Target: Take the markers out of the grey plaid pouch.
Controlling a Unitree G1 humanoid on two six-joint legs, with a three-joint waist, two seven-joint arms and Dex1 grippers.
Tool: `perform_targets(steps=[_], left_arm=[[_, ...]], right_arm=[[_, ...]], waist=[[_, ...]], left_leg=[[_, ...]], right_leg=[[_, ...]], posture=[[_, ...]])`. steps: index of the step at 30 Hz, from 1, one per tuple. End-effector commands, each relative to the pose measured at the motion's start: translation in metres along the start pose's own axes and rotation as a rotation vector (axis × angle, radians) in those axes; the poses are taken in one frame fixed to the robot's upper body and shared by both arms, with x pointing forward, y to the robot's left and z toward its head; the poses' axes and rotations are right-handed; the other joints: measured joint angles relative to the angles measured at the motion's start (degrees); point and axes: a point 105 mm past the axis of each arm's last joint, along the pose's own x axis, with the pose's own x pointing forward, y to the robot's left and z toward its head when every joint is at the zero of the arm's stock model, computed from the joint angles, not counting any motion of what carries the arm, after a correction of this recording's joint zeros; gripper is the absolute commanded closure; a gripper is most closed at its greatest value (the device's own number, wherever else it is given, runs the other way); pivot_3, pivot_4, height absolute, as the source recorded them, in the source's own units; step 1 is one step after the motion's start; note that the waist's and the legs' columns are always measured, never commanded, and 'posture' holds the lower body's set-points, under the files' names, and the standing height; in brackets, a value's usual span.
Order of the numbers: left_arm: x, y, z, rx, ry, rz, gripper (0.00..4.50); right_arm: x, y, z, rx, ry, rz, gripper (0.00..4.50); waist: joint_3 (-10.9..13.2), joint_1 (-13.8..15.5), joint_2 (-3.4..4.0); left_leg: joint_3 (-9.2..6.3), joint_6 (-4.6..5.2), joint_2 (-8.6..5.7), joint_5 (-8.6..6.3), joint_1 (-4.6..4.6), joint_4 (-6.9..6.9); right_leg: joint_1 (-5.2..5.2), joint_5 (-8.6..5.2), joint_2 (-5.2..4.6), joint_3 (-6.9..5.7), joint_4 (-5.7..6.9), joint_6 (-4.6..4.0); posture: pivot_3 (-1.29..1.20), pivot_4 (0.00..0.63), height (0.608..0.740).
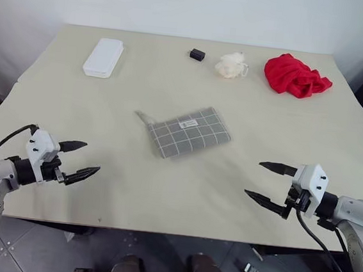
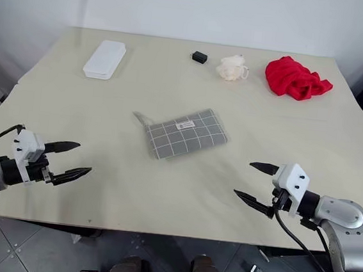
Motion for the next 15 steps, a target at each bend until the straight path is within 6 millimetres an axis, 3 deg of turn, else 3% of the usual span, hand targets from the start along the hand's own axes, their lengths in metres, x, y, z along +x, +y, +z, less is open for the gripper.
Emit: perform_targets(steps=[1, 6, 9, 15], left_arm=[[-0.002, 0.005, 0.007, 0.028, -0.03, 0.041, 0.0], [-0.003, -0.006, 0.01, -0.162, -0.089, -0.043, 0.0], [-0.008, -0.032, 0.0, -0.247, -0.024, -0.159, 0.0], [-0.029, -0.006, 0.0, -0.617, -0.082, -0.024, 0.0]], right_arm=[[0.001, -0.001, 0.006, -0.023, -0.029, -0.009, 0.04], [0.005, 0.002, 0.011, 0.002, -0.054, 0.008, 0.04], [0.008, -0.005, 0.025, 0.065, -0.108, -0.021, 0.04], [0.004, -0.013, 0.056, 0.293, -0.213, -0.014, 0.04]], waist=[[0.0, 0.0, 0.0], [0.0, -0.06, 0.0], [0.0, -0.49, 0.0], [0.02, -0.39, -0.02]], left_leg=[[0.0, 0.0, 0.0, 0.0, 0.0, 0.0], [0.0, 0.0, 0.0, 0.0, 0.0, 0.0], [-0.08, -0.02, 0.04, -0.02, 0.02, 0.0], [-0.52, -0.02, 0.06, -0.03, 0.0, 0.04]], right_leg=[[0.0, 0.0, 0.0, 0.0, 0.0, 0.0], [0.0, 0.0, 0.0, -0.01, 0.01, 0.0], [-0.01, 0.0, 0.01, 0.02, 0.04, 0.0], [0.0, 0.01, 0.02, -0.04, 0.12, -0.02]], posture=[[0.0, 0.15, 0.74], [0.0, 0.15, 0.74], [0.0, 0.15, 0.74], [0.0, 0.15, 0.74]])
